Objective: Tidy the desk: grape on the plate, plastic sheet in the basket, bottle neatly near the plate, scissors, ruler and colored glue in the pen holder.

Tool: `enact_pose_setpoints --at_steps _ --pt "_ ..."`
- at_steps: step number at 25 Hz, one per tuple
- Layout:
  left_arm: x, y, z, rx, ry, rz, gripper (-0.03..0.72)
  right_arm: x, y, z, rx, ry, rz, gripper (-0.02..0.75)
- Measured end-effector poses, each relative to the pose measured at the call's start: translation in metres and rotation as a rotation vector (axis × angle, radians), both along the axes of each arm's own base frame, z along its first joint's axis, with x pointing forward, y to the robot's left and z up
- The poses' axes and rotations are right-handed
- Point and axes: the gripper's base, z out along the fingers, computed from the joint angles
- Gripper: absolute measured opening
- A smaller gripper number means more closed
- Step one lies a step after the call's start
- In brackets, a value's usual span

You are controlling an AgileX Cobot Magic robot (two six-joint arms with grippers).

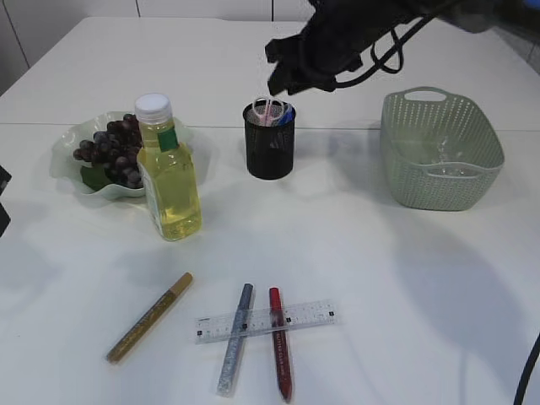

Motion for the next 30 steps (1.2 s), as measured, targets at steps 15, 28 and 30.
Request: enact_pose_setpoints --at_steps 15,28,30 --pt "-0.001 0.000 0.000 0.001 0.008 -0.001 0.242 -0.068 0.002 0.044 -0.253 0.294 -0.097 0.279" --pt "0.001 0.000 0.000 -0.004 -0.006 0.002 0.242 -0.165 0.017 0.020 -0.469 0.430 0.084 0.279" --pt "0.001 -0.001 0.000 -0.015 -0.011 0.006 0.242 -0.179 0.023 0.009 -0.505 0.451 0.148 0.279"
